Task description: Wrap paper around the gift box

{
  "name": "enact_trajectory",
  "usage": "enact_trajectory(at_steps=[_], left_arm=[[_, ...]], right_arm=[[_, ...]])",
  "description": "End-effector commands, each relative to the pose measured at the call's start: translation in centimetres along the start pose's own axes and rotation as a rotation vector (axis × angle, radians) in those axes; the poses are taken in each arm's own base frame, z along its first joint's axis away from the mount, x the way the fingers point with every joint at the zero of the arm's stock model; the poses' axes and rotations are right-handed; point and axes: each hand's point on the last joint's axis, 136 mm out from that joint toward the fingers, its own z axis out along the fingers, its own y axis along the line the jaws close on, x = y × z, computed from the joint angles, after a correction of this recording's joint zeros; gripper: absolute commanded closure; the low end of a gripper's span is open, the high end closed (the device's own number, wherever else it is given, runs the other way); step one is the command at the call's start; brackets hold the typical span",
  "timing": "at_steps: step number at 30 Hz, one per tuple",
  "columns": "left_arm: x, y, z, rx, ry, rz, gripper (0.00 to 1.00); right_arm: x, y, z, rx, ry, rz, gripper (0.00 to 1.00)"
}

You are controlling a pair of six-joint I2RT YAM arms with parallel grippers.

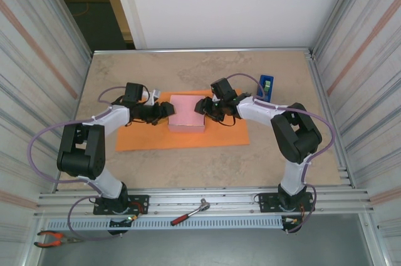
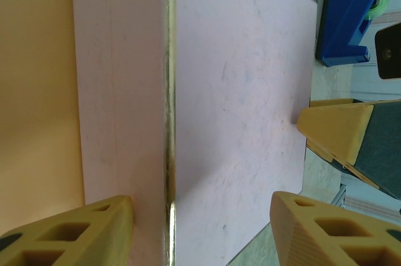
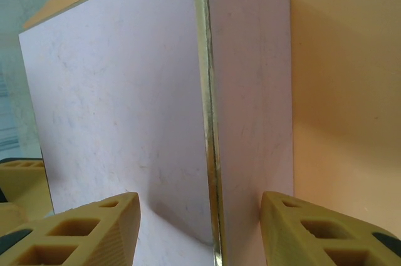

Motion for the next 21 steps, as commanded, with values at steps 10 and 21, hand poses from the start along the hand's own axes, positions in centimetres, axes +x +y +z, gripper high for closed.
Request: enact_trajectory(at_steps=[10, 21], left_arm=[[0.3, 0.1, 0.0, 0.002, 0.004, 0.001, 0.38], [0.9, 0.7, 0.1, -0.010, 0.007, -0.015, 0.37]], right_arm=[[-0.3, 1.2, 0.7, -0.047, 0.017, -0.010, 0.44], [-0.7, 0.5, 1.0, -0.041, 0.019, 0.008, 0.43]])
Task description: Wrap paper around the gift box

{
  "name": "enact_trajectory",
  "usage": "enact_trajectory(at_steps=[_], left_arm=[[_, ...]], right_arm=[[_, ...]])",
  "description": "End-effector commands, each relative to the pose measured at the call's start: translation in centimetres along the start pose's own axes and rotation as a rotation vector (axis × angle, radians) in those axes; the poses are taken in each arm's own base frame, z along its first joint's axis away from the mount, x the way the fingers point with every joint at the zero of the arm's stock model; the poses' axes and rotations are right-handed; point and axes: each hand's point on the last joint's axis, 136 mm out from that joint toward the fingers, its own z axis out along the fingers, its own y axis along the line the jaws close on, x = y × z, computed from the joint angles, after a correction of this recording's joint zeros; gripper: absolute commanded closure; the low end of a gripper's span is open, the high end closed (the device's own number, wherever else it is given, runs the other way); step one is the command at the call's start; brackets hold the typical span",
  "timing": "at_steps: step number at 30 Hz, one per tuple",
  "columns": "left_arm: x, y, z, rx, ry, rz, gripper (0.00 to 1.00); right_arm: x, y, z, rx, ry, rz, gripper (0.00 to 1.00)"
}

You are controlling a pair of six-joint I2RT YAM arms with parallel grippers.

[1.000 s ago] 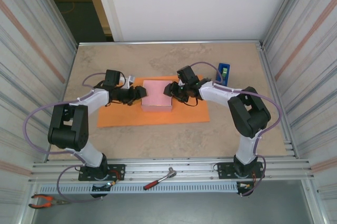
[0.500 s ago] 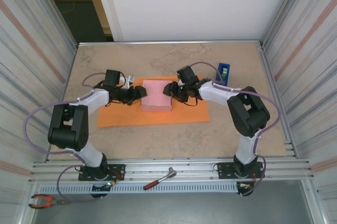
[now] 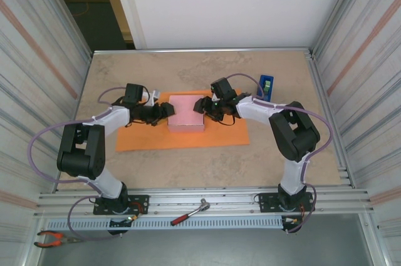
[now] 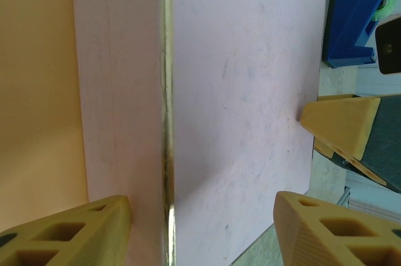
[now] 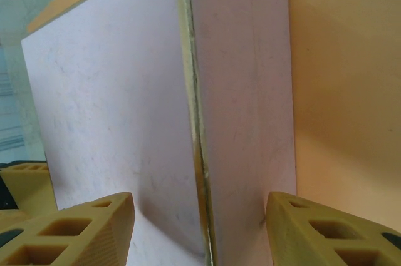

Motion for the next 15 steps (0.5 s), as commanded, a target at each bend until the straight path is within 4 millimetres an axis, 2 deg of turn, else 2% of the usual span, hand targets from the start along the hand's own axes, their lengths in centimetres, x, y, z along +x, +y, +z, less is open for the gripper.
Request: enact_trajectory(at_steps=[1, 15], left_arm=[[0.68, 0.21, -0.03, 0.001, 0.009, -0.010, 0.38], [0.62, 0.11, -0.41, 0.011, 0.000, -0.013, 0.37]], right_arm=[[-0.37, 0.56, 0.33, -0.023, 0.009, 0.003, 0.43], [-0.72, 0.63, 0.30, -0.027, 0.007, 0.013, 0.42]])
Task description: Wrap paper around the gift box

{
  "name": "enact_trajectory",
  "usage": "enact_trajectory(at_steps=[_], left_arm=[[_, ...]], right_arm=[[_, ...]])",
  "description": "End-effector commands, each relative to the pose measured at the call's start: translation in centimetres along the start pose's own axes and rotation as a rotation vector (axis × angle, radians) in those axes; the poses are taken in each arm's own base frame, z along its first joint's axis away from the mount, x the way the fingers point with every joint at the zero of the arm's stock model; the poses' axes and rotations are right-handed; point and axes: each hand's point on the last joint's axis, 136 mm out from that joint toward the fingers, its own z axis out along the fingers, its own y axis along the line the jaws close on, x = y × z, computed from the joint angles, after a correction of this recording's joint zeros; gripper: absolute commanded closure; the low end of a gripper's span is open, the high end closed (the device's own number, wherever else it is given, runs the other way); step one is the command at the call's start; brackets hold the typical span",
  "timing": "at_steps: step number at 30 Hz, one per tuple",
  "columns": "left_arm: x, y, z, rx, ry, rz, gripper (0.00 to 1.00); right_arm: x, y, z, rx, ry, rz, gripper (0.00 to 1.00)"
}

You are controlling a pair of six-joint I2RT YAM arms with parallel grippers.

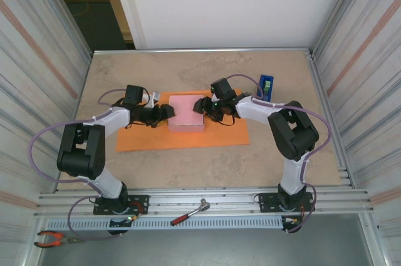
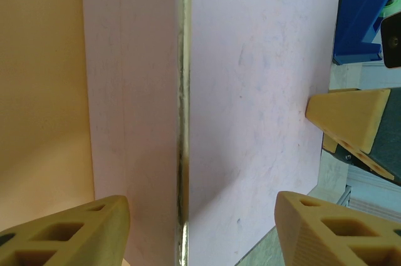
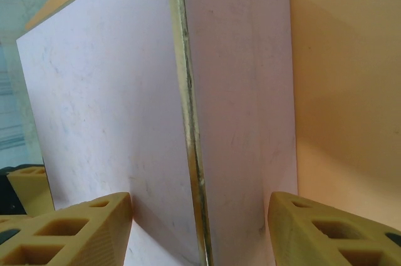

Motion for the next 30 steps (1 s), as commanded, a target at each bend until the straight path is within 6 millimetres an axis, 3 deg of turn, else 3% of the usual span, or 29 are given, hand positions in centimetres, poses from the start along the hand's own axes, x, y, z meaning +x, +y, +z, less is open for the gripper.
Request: enact_trajectory(at_steps=[1, 16, 20, 26, 30], left_arm=[[0.2, -0.4, -0.5, 0.021, -0.007, -0.001, 0.37], [0.8, -0.5, -0.6, 0.038, -0.009, -0.004, 0.39], [0.8, -0.5, -0.7, 0.034, -0.010, -0.002, 0.39], [-0.2, -0.3, -2.1, 0.023, -0.050, -0.008, 0.33], [-1.3, -0.1, -4.1, 0.031, -0.107, -0.022, 0.27]], right_arm=[[-0.7, 0.7, 0.1, -0.019, 0.000, 0.009, 0.43], [-1.1, 0.9, 0.4, -0.026, 0.002, 0.013, 0.46], [-1.1, 0.8, 0.2, -0.028, 0.000, 0.014, 0.42], [-2.0, 0.3, -3.2, -0.020, -0.075, 0.013, 0.24], [-1.5, -2.7, -6.3, 0.041, -0.124, 0.044, 0.20]])
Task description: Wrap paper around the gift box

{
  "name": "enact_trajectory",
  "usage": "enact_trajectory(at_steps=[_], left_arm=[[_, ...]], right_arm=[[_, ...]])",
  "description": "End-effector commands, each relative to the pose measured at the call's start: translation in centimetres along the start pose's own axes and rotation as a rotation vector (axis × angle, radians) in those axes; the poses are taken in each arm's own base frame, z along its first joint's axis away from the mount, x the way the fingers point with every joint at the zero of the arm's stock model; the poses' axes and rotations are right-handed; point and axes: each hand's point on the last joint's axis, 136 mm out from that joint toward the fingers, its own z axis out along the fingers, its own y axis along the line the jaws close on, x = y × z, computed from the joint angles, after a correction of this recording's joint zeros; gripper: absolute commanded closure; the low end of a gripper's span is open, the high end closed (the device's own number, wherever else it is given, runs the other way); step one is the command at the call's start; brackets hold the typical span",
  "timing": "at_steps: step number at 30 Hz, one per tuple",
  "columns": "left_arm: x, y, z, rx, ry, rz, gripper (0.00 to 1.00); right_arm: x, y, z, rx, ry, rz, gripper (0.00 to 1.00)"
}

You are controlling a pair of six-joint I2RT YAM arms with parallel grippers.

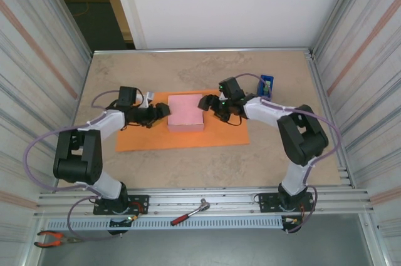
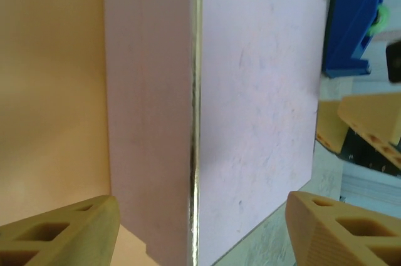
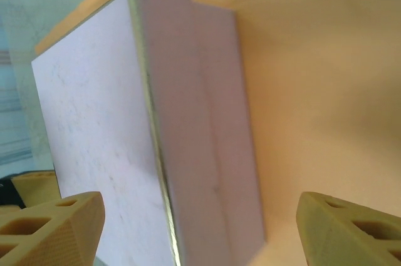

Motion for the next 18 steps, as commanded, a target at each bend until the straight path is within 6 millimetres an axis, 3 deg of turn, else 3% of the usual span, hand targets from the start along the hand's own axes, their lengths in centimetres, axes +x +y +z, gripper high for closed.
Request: enact_trajectory(at_steps=[1, 9, 12, 18], left_arm=[[-0.6, -1.0, -2.2, 0.027, -0.044, -0.001, 0.26], [-0.2, -1.9, -4.0, 0.041, -0.090, 0.012, 0.20], [-0.1, -2.0, -3.9, 0.047, -0.089, 0.004, 0.20], [-0.2, -2.6, -3.7, 0.054, -0.083, 0.015, 0.19]], right_arm=[[-0.1, -2.3, -3.5, 0.063, -0.061, 0.018, 0.20], [3.8, -11.8, -8.3, 0.372, -0.069, 0.036, 0.20], [4.9, -13.8, -9.1, 0.436, -0.059, 0.043, 0.20], [5.8, -15.1, -9.0, 0.485, -0.047, 0.060, 0.22]])
